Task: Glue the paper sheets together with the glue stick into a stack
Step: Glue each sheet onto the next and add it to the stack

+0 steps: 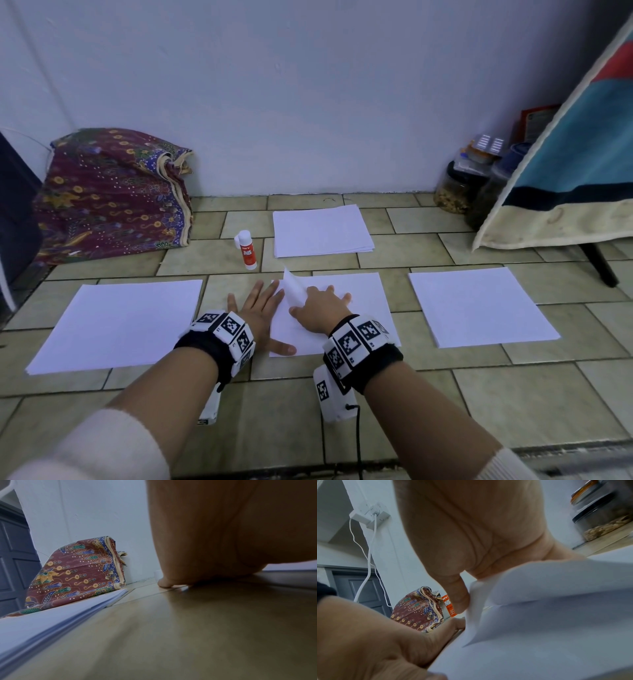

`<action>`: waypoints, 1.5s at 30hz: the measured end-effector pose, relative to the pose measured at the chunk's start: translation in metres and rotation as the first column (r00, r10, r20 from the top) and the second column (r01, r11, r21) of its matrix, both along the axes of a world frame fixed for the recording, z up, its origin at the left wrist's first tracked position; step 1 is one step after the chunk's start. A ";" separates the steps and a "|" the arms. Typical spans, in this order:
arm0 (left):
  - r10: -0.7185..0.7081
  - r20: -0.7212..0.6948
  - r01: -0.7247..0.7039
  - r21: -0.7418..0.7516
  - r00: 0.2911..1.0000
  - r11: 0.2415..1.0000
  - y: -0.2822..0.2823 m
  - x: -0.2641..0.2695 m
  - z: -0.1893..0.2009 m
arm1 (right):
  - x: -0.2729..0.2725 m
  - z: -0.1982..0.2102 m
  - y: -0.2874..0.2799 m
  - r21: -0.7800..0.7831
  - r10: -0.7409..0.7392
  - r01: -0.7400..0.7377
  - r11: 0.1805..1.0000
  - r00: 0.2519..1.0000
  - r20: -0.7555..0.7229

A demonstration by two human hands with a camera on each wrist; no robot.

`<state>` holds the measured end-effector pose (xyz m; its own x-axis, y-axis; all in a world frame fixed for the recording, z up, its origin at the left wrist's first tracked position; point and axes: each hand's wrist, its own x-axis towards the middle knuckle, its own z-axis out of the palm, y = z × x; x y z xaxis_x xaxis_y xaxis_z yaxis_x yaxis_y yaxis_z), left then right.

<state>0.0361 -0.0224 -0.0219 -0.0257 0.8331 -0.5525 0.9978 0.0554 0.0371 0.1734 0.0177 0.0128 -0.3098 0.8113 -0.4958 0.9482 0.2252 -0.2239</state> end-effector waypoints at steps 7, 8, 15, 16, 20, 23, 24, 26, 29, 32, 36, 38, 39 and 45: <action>-0.003 0.009 0.003 -0.004 1.000 1.000 0.001 0.000 0.001 | 0.001 -0.004 -0.002 0.012 0.012 -0.012 1.000 1.000 0.005; -0.001 0.011 0.001 -0.004 1.000 1.000 0.000 0.000 0.001 | 0.001 -0.003 -0.002 0.012 0.013 -0.014 1.000 1.000 0.013; 0.003 0.030 -0.004 0.018 1.000 1.000 -0.001 -0.002 0.000 | 0.002 -0.002 -0.003 0.032 -0.039 0.042 0.999 0.996 -0.081; 0.006 0.031 -0.006 0.015 0.999 1.000 0.000 -0.003 -0.001 | 0.002 -0.003 -0.003 0.030 -0.052 0.056 0.998 0.992 -0.116; 0.026 0.028 -0.026 0.008 0.999 1.000 0.001 -0.005 -0.001 | 0.003 -0.004 -0.001 0.014 -0.014 0.015 1.000 0.995 -0.095; 0.025 0.033 -0.025 0.003 0.999 1.000 0.000 -0.005 0.000 | 0.003 -0.004 0.001 0.003 0.005 -0.005 1.000 0.998 -0.068; 0.027 0.032 -0.027 -0.003 0.999 1.000 0.000 -0.005 0.002 | 0.003 -0.003 0.000 0.006 0.008 -0.008 1.000 0.998 -0.069; 0.033 0.026 -0.033 -0.012 0.999 0.999 0.000 -0.004 0.003 | 0.004 -0.002 0.000 0.008 0.007 -0.006 1.000 0.997 -0.075; 0.032 0.063 -0.030 -0.031 0.997 0.999 -0.001 -0.008 0.007 | 0.003 -0.002 0.000 0.009 0.005 -0.004 1.000 0.997 -0.073; 0.031 0.170 -0.024 -0.040 0.985 0.999 0.000 -0.015 0.012 | 0.003 -0.001 -0.001 0.018 0.004 -0.003 1.000 0.998 -0.067; 0.031 0.173 -0.024 -0.039 0.984 0.999 0.001 -0.016 0.012 | 0.005 0.001 -0.002 0.011 0.011 -0.010 1.000 0.997 -0.076; 0.032 0.157 -0.025 -0.044 0.987 0.999 0.002 -0.016 0.011 | 0.006 0.002 -0.002 0.002 0.015 -0.015 1.000 0.997 -0.082; 0.032 0.153 -0.025 -0.046 0.988 0.999 0.002 -0.016 0.011 | 0.007 0.003 -0.002 -0.001 0.018 -0.018 1.000 0.997 -0.081; 0.036 0.134 -0.028 -0.061 0.990 0.998 0.003 -0.016 0.010 | 0.007 0.006 -0.004 -0.008 0.026 -0.027 1.000 0.997 -0.079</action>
<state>0.0201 -0.0193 -0.0121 0.0264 0.7990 -0.6007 0.9815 0.0933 0.1672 0.1808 0.0140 0.0192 -0.3691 0.7979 -0.4766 0.9214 0.2473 -0.2997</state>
